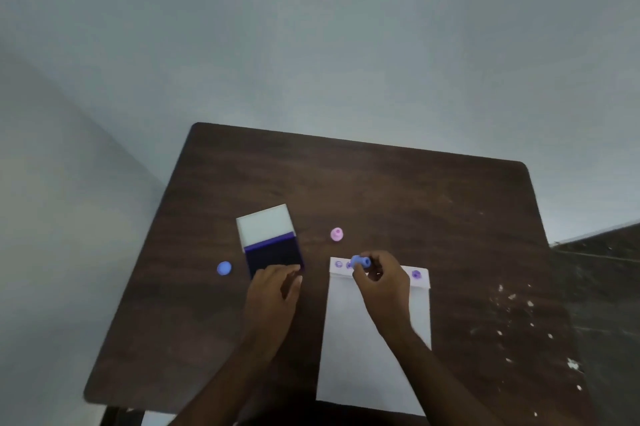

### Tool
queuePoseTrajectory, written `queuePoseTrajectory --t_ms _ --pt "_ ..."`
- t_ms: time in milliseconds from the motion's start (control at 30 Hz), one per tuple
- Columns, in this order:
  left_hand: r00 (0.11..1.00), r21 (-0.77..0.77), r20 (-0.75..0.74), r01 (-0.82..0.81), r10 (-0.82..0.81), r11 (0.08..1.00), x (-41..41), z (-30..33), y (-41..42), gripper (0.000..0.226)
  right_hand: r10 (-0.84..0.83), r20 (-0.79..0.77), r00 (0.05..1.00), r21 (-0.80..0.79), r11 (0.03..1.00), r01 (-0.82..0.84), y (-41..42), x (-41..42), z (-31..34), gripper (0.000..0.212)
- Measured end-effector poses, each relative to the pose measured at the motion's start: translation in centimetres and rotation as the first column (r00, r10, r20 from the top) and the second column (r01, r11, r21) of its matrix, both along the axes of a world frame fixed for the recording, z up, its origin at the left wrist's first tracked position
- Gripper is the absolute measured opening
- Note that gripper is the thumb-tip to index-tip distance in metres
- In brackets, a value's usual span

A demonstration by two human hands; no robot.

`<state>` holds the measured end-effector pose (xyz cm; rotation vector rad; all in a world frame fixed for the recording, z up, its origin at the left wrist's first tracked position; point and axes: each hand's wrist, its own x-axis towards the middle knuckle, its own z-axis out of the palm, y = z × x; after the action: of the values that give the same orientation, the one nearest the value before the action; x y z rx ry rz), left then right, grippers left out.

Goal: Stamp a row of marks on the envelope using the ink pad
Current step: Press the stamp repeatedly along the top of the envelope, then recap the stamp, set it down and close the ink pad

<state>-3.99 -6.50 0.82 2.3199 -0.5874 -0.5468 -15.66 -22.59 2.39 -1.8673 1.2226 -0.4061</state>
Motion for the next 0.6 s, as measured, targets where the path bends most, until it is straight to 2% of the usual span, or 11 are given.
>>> queuePoseTrajectory --t_ms 100,200,333,500,600 --pt "0.993 -0.040 0.052 -0.107 0.109 0.993 2.3 0.0 2.8 0.025 0.079 0.043 0.996 0.010 0.997 -0.079 1.5 2.2 -0.1 0.015" --pt "0.978 -0.003 0.075 -0.194 0.194 0.981 4.7 -1.1 5.7 0.025 0.159 0.112 0.981 0.013 0.987 -0.161 3.4 4.4 -0.3 0.014" --pt "0.970 0.016 0.098 -0.225 0.223 0.974 7.0 -2.9 8.5 0.034 0.225 0.118 0.967 0.023 0.973 -0.229 5.8 6.9 -0.6 0.016" --pt "0.975 0.111 0.087 -0.213 0.204 0.971 8.9 -5.0 9.0 0.057 0.267 0.096 0.959 0.004 0.963 -0.268 7.8 9.2 -0.7 0.014" --pt "0.978 0.105 0.112 -0.186 0.175 0.977 9.6 -5.6 8.8 0.056 0.280 0.060 0.958 -0.031 0.960 -0.279 8.5 10.1 -0.8 0.016"
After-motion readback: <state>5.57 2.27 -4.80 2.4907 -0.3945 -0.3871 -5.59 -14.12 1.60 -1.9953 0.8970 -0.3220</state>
